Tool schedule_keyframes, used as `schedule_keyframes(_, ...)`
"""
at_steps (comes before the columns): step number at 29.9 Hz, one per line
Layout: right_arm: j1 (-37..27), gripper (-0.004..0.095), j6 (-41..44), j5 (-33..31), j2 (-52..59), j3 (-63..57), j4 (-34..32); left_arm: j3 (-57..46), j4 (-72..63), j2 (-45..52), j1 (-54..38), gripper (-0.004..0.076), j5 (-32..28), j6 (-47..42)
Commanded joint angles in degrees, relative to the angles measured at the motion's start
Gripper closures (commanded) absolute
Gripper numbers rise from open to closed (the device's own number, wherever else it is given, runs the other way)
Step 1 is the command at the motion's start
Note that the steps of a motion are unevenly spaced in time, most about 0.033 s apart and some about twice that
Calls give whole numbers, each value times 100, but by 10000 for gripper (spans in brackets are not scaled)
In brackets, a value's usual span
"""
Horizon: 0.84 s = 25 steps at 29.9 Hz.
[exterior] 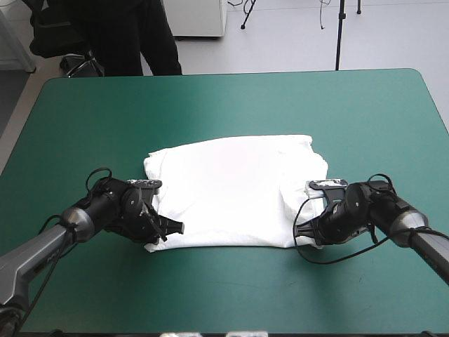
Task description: Fold the cloth
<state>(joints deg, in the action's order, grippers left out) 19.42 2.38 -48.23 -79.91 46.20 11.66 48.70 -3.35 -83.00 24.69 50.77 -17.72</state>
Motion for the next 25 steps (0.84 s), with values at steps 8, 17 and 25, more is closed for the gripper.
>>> schedule_keyframes(8, 17, 925, 60, -1097, 980, 1137, 94, 204, 52, 1603, 40, 720, 402, -88)
schedule_keyframes(17, 17, 925, 98, -1619, 1212, 1452, 72, 928, 75, 2025, 40, 733, 735, -55)
schedule_keyframes(25, 6, 925, 152, -1138, 1191, 1948, 23, 1128, 335, 1924, 40, 733, 427, -156)
